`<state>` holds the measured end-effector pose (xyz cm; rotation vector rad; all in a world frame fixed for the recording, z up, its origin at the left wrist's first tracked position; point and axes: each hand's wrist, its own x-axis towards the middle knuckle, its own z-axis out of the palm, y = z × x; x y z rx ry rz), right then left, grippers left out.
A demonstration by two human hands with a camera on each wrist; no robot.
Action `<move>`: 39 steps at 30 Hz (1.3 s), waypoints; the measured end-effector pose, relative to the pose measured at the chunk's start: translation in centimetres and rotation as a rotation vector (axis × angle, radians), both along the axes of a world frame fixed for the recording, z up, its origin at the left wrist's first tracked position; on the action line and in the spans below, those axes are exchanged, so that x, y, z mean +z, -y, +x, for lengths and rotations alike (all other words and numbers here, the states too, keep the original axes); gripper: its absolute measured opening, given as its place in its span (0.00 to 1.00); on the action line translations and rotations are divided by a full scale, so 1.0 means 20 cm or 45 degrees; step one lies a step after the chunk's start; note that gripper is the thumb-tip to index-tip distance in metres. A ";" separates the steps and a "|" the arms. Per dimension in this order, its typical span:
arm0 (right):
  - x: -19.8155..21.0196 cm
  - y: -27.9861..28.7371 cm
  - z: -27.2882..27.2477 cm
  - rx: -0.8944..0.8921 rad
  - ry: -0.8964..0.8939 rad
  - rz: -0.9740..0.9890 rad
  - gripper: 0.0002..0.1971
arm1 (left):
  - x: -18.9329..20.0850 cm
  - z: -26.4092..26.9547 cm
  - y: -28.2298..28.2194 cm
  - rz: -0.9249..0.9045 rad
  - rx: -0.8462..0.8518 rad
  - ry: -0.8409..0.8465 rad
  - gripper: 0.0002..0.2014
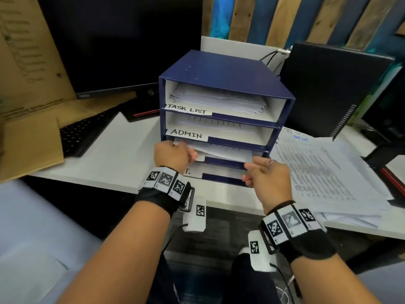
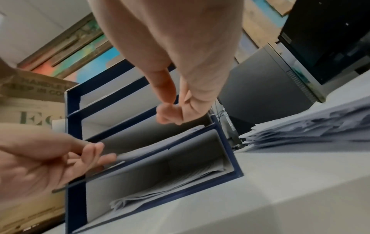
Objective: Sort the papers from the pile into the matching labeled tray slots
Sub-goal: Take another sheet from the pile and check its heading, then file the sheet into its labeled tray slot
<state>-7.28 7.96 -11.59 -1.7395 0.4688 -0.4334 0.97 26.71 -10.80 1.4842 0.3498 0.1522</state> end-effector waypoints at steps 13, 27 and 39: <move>-0.01 -0.11 0.14 0.471 -0.301 -1.597 0.25 | -0.09 -0.07 0.12 1.758 -0.341 0.395 0.12; 0.07 0.17 0.02 -0.073 0.094 -0.815 0.10 | -0.06 -0.24 0.46 1.142 -0.561 0.555 0.13; -0.04 0.78 -0.16 -0.088 -0.804 -1.195 0.14 | -0.20 -0.21 1.07 0.749 -0.896 0.103 0.16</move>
